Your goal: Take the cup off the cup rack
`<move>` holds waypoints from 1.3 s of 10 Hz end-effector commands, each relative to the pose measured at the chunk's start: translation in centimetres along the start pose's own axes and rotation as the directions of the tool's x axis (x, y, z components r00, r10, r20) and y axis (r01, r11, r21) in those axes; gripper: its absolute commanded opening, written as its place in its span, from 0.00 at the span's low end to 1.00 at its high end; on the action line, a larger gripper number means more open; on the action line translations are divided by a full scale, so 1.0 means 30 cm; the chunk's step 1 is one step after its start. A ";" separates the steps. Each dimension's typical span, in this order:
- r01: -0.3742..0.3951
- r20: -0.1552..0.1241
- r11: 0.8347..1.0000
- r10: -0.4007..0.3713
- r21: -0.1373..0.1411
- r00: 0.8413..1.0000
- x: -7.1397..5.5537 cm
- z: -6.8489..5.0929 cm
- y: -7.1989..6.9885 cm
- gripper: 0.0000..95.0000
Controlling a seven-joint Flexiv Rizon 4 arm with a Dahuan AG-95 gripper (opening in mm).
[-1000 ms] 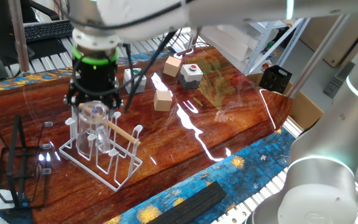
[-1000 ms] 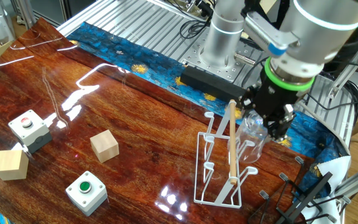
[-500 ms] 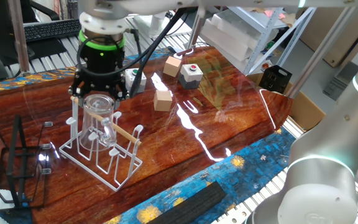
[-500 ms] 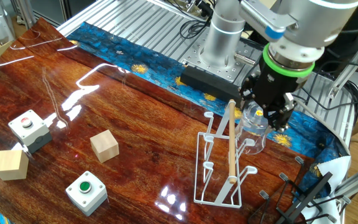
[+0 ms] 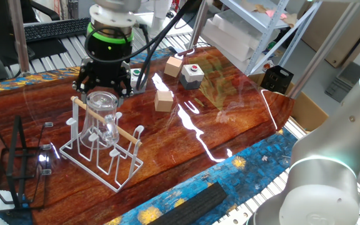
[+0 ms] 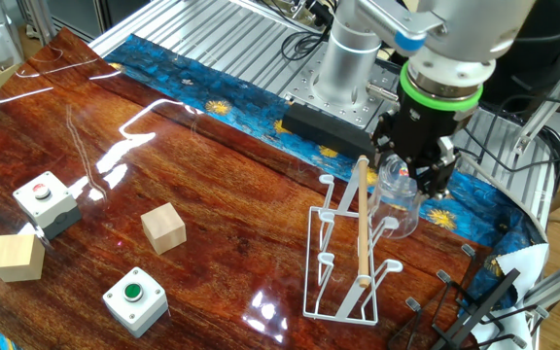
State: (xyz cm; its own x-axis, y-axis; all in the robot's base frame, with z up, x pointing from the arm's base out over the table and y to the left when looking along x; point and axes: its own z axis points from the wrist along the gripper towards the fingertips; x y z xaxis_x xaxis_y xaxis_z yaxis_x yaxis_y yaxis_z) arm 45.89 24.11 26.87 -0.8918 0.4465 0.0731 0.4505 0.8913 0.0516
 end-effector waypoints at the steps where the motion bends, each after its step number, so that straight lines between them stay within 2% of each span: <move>1: 0.000 -0.027 1.000 0.000 -0.012 1.000 0.002 -0.006 -0.004 0.00; 5: 0.007 -0.076 0.999 -0.009 -0.037 0.997 0.008 -0.031 -0.023 0.00; 13: 0.023 -0.099 0.999 -0.026 -0.033 0.995 -0.007 -0.082 -0.040 0.00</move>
State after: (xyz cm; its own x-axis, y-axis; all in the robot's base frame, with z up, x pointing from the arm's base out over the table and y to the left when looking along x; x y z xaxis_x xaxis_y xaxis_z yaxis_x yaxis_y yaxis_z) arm 45.77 22.68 29.44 -0.8956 0.4118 0.1685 0.4297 0.8987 0.0873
